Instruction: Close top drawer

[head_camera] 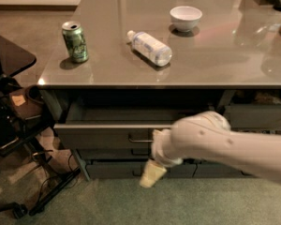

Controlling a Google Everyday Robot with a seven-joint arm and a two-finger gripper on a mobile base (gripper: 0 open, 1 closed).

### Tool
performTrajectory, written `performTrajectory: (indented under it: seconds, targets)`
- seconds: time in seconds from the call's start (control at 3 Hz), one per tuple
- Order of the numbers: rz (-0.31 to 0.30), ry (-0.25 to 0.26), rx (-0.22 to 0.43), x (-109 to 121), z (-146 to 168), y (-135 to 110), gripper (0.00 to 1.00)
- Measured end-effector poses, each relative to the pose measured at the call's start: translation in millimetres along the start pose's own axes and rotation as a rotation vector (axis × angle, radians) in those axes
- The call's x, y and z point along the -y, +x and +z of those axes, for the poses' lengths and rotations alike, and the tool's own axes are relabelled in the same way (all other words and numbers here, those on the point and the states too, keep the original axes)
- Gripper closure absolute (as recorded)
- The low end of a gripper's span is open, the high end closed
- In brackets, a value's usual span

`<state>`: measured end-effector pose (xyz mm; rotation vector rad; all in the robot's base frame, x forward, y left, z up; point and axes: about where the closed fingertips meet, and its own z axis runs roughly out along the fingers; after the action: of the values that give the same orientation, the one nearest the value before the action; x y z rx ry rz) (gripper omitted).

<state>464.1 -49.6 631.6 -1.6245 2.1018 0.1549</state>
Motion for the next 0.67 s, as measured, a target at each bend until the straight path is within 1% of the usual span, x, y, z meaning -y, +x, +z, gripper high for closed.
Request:
performTrajectory:
  seconds: [0.33, 0.67]
  targets:
    - [-0.010, -0.001, 0.026, 19, 10, -30, 0.00]
    - [-0.020, 0.011, 0.082, 59, 25, -88, 0.00]
